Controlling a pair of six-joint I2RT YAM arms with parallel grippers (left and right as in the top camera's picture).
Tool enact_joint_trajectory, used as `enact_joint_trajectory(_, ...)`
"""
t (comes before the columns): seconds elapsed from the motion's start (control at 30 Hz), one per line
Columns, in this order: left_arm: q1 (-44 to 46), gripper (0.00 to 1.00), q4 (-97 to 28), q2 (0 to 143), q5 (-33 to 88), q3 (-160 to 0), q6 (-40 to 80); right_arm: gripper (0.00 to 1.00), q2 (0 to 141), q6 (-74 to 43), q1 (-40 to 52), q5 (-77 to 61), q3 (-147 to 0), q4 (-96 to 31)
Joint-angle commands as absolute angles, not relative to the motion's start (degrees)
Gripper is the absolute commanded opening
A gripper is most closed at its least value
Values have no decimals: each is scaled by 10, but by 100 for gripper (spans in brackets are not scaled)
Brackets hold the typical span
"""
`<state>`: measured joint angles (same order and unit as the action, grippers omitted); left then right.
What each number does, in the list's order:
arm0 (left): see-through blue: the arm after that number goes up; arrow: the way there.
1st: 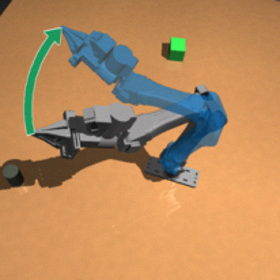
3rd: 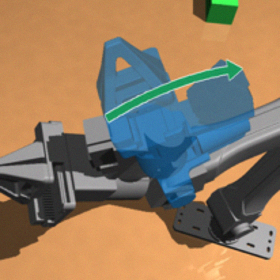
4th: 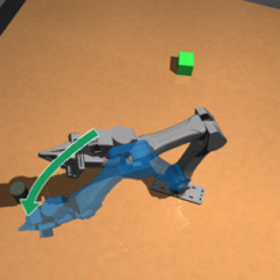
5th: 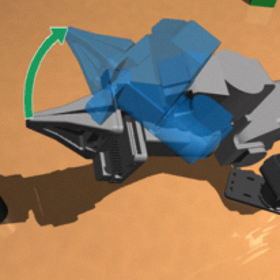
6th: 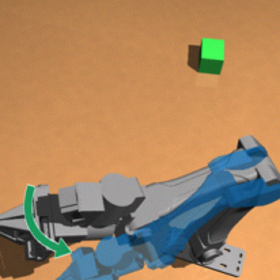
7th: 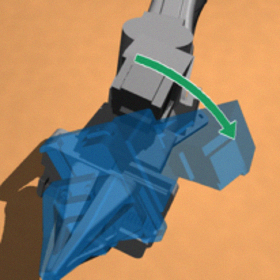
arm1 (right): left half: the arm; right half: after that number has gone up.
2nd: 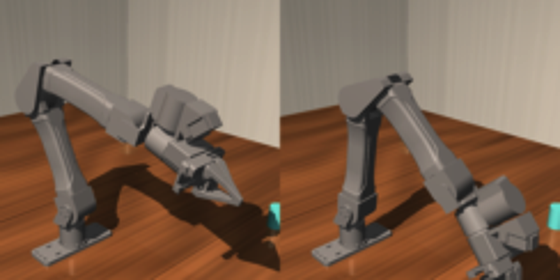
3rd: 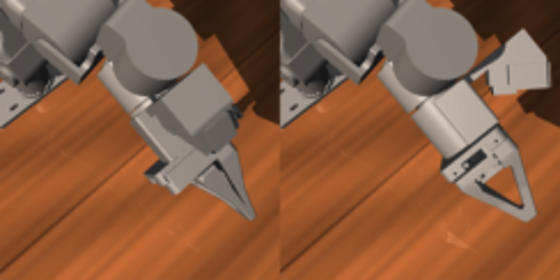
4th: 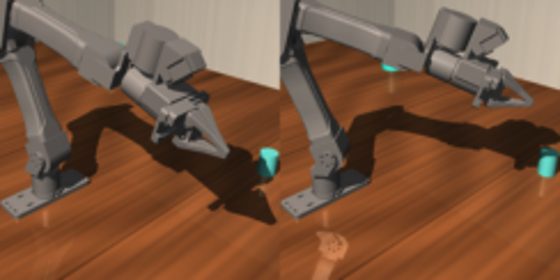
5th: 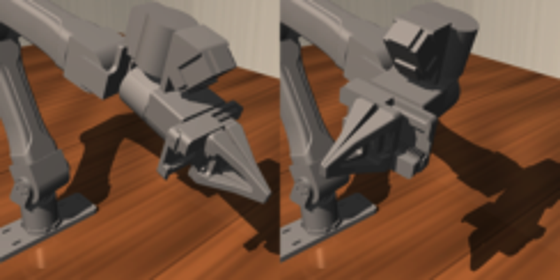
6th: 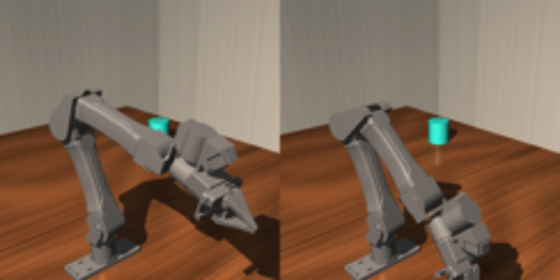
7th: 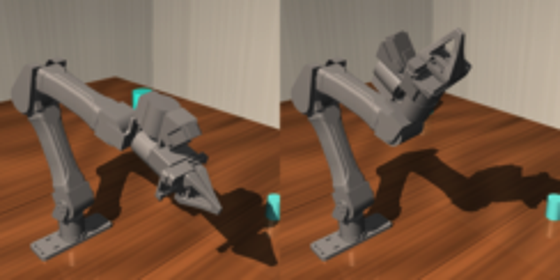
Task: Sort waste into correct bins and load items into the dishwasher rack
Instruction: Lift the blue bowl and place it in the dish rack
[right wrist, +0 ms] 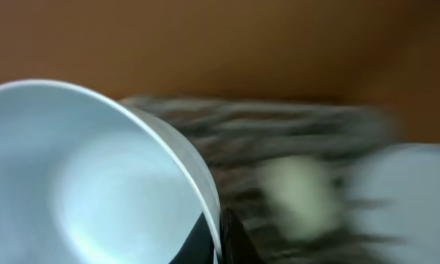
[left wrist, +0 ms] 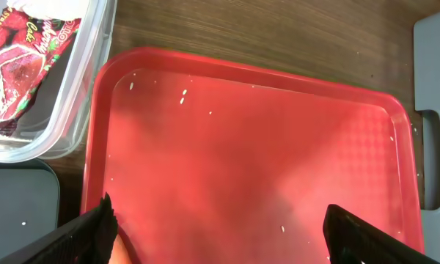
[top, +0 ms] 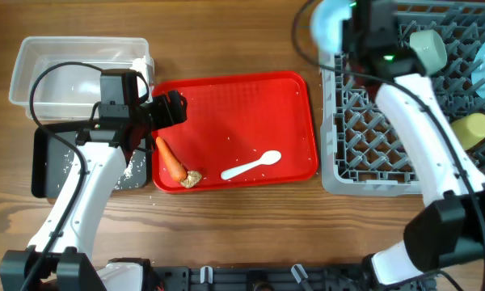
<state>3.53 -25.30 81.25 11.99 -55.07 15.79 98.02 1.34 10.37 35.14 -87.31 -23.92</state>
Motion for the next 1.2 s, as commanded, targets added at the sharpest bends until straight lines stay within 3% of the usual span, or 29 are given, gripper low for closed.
enact_joint_trajectory(0.0, 34, 92, -251, 801, 121, -552, 157, 4, 999, 82, 81, 672, -871, -197)
enact_joint_trajectory(0.1, 34, 91, -251, 801, 122, -552, 159, 4, 1020, 117, 59, 774, -867, -167)
enact_joint_trajectory(0.57, 34, 91, -251, 801, 121, -552, 159, 4, 1161, 120, 51, 755, -857, -176)
enact_joint_trajectory(1.03, 34, 92, -251, 801, 121, -552, 159, 7, 1168, 122, 105, 503, -857, -257)
enact_joint_trajectory(1.17, 34, 92, -251, 801, 121, -552, 159, 21, 1168, 91, 105, 475, -858, -272)
